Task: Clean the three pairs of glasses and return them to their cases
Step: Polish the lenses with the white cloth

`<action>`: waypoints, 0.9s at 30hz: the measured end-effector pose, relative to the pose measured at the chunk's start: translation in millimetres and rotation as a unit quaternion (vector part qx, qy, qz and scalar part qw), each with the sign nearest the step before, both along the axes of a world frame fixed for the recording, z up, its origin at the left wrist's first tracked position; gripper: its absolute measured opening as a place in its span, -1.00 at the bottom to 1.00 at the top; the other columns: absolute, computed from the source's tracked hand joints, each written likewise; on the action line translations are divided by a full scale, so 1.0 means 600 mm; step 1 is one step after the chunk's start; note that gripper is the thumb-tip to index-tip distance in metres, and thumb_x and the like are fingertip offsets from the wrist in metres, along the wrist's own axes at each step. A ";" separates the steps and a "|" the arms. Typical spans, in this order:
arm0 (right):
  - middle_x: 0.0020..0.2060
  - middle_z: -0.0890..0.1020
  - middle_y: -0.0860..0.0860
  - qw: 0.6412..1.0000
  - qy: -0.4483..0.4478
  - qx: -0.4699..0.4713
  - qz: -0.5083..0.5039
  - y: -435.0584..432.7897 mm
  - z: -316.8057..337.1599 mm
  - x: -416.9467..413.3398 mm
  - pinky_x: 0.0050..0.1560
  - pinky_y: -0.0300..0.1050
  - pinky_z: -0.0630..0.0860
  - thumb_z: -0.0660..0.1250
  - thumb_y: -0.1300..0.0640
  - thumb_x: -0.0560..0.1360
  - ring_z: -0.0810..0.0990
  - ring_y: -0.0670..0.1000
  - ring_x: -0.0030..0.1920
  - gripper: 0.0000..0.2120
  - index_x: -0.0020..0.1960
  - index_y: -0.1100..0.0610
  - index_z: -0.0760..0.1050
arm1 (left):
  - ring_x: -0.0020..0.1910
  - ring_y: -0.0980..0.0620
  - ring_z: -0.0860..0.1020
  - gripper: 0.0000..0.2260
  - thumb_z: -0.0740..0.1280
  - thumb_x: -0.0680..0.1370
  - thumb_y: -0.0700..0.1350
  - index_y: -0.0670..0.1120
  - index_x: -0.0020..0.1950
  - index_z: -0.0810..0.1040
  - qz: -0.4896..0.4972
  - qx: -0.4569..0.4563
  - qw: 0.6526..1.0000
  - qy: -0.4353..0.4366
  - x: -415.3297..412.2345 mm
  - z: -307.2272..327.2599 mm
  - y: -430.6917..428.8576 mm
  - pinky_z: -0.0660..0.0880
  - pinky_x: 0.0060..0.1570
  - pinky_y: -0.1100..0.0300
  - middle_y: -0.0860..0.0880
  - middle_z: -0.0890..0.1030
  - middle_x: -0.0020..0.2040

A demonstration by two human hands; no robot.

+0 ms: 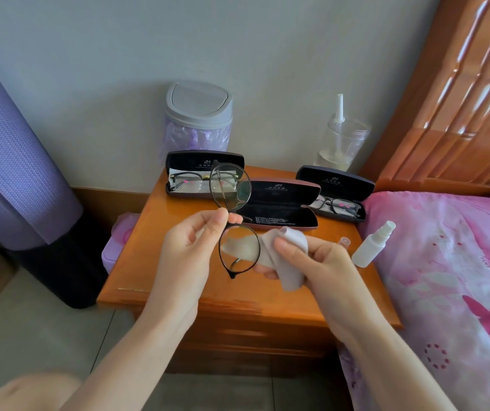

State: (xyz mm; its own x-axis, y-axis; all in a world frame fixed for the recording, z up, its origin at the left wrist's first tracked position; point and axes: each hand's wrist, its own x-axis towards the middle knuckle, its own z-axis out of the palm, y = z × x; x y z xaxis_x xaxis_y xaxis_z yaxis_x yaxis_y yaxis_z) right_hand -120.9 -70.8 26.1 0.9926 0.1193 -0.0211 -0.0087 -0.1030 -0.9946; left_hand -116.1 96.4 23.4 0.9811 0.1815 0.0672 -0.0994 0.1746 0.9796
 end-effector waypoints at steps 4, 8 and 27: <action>-0.12 0.73 0.10 1.000 -0.012 0.012 -0.018 -0.013 0.014 0.022 0.07 0.05 0.59 0.21 -0.04 0.52 0.70 0.08 -0.06 -0.66 0.07 0.18 0.60 | 0.00 0.25 0.60 -0.81 0.26 0.51 0.04 0.03 -0.17 0.64 -0.019 0.018 1.000 -0.003 0.000 0.000 0.003 0.42 0.06 0.33 0.16 0.69 -0.13; -0.05 0.71 0.12 1.000 -0.019 -0.005 -0.019 -0.011 0.029 0.033 0.19 0.17 0.53 0.18 -0.13 0.55 0.68 0.10 0.01 -0.58 0.09 0.18 0.60 | -0.06 0.44 0.54 -0.79 0.24 0.47 0.09 0.05 -0.18 0.63 -0.042 0.054 0.998 -0.013 -0.003 0.005 0.007 0.33 -0.15 0.65 0.27 0.66 -0.16; 0.10 0.65 0.08 0.997 -0.042 -0.008 0.059 -0.013 0.045 0.044 0.29 0.09 0.47 0.14 0.03 0.62 0.60 0.08 0.16 -0.72 0.19 0.08 0.55 | -0.09 0.50 0.51 -0.79 0.24 0.47 0.06 0.01 -0.17 0.63 -0.091 0.126 0.988 -0.024 -0.001 0.008 0.015 0.26 -0.19 0.71 0.30 0.65 -0.16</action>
State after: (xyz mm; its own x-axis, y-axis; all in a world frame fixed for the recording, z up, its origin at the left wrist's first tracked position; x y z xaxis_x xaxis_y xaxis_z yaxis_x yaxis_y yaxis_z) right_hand -94.5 -78.7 53.0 0.9702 0.2348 0.0594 0.0882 -0.1142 -0.9895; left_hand -116.7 105.3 28.4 0.9906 -0.0249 0.1343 -0.1355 -0.0550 0.9892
